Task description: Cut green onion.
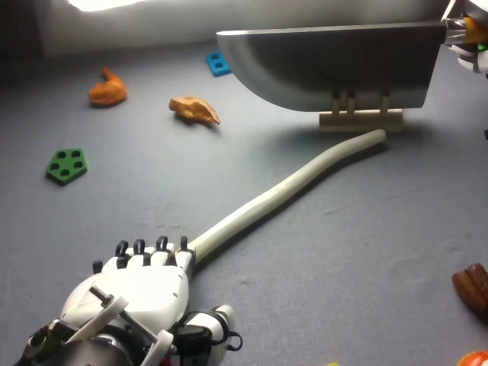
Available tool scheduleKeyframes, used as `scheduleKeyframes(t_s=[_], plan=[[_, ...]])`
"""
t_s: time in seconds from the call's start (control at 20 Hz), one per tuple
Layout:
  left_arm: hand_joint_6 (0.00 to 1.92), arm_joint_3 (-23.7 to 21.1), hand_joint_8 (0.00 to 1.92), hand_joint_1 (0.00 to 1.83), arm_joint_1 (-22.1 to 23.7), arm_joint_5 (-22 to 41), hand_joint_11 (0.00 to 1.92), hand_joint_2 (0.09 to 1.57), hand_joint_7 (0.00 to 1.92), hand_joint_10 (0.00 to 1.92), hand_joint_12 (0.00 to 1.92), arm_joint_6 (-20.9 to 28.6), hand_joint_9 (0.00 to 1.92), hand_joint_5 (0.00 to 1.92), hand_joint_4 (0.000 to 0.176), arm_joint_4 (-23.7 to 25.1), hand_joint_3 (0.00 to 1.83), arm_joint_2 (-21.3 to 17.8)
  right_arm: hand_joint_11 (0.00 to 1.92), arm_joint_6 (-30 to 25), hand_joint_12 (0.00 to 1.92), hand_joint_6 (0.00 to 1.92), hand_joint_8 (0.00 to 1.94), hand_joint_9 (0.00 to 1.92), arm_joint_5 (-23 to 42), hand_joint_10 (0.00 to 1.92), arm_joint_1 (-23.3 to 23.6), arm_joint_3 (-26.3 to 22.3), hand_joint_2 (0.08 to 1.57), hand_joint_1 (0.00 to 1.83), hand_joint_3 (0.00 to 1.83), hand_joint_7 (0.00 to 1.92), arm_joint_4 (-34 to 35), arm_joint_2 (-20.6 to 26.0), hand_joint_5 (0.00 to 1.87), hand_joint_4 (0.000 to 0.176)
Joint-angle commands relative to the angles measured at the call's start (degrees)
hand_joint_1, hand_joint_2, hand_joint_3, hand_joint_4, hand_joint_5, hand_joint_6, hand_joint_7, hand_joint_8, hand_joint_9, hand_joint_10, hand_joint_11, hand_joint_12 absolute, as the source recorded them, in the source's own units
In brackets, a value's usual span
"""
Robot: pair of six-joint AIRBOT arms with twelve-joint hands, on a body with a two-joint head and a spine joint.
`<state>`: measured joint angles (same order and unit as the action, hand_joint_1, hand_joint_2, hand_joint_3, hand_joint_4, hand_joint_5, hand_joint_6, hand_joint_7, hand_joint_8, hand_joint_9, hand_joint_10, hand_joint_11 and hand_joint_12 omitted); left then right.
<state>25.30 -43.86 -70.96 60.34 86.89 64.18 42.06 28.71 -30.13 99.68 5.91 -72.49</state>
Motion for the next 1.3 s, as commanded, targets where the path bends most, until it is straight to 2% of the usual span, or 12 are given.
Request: scheduleKeyframes(t_s=[0.0, 0.3, 0.35, 0.5, 0.6, 0.8, 0.95, 1.05, 1.25], plan=[[0.00, 0.23, 0.00, 0.03, 0.10, -2.63, 0.00, 1.47, 0.00, 0.00, 0.00, 0.16, 0.00, 0.00, 0.000, 4.17, 0.00, 0.57, 1.66, -0.55, 1.92, 1.92, 1.94, 1.61, 7.50, 1.92, 1.01, 0.50, 0.96, 1.57, 0.49, 1.53, 1.28, 0.77, 1.38, 0.176], [0.00, 0.76, 0.00, 0.08, -0.30, -2.43, 0.00, 1.44, 0.00, 0.00, 0.00, 1.35, 0.00, 0.00, 0.000, 4.17, 0.00, 1.28, 1.68, 1.14, 1.92, 1.92, 1.94, 1.62, 10.37, 1.92, 1.53, 0.50, 0.92, 1.59, 0.52, 1.53, 1.28, 0.94, 1.39, 0.176], [0.00, 0.85, 0.00, 0.02, -0.49, -2.43, 0.00, 1.45, 0.00, 0.00, 0.00, 1.61, 0.00, 0.00, 0.000, 4.17, 0.00, 1.41, 1.68, 1.63, 1.92, 1.92, 1.94, 1.62, 10.61, 1.92, 1.73, 0.50, 0.92, 1.57, 0.52, 1.53, 1.28, 0.94, 1.40, 0.176], [0.00, 0.93, 0.00, 0.00, -1.02, -2.43, 0.00, 1.45, 0.00, 0.00, 0.00, 1.64, 0.00, 0.00, 0.000, 3.68, 0.00, 1.58, 1.64, 2.55, 1.92, 1.92, 1.94, 1.61, 11.95, 1.92, 2.56, 0.49, 0.94, 1.54, 0.53, 1.53, 1.28, 1.16, 1.35, 0.176], [0.00, 0.94, 0.00, 0.06, -1.48, -2.43, 0.00, 1.45, 0.00, 0.00, 0.00, 1.74, 0.00, 0.00, 0.000, 3.44, 0.00, 1.64, 1.66, 2.56, 1.92, 1.92, 1.94, 1.62, 11.97, 1.92, 3.45, 0.47, 0.93, 1.55, 0.53, 1.54, 1.20, 1.48, 1.36, 0.176], [0.00, 0.94, 0.00, 0.06, -2.47, -2.29, 0.01, 1.44, 0.00, 0.00, 0.00, 2.08, 0.00, 0.00, 0.000, 2.40, 0.00, 1.78, 1.68, 2.51, 1.92, 1.92, 1.94, 1.64, 11.59, 1.92, 5.25, 0.27, 0.93, 1.56, 0.54, 1.55, -0.11, 2.12, 1.38, 0.176], [0.00, 0.91, 0.00, 0.03, -3.22, -2.20, 0.00, 1.43, 0.00, 0.00, 0.00, 2.08, 0.00, 0.00, 0.000, 1.92, 0.00, 2.14, 1.68, 2.51, 1.92, 1.92, 1.94, 1.64, 10.80, 1.92, 6.60, -1.97, 0.91, 1.60, 0.54, 1.56, -1.07, 3.72, 1.39, 0.176], [0.00, 0.85, 0.00, 0.02, -3.51, -2.05, 0.00, 1.44, 0.00, 0.00, 0.00, 2.08, 0.00, 0.01, 0.000, 1.54, 0.00, 2.26, 1.65, 2.56, 1.92, 1.92, 1.94, 1.63, 9.68, 1.92, 8.05, -5.12, 0.87, 1.56, 0.62, 1.55, -1.95, 5.61, 1.36, 0.176], [0.00, 0.68, 0.00, 0.00, -3.85, -1.93, 0.00, 1.46, 0.00, 0.00, 0.00, 2.08, 0.00, 0.00, 0.000, 1.05, 0.01, 2.31, 1.64, 6.17, 1.92, 1.92, 1.94, 1.59, 8.96, 1.92, 10.18, -12.84, 0.84, 1.59, 0.62, 1.53, -2.11, 9.38, 1.39, 0.176]])
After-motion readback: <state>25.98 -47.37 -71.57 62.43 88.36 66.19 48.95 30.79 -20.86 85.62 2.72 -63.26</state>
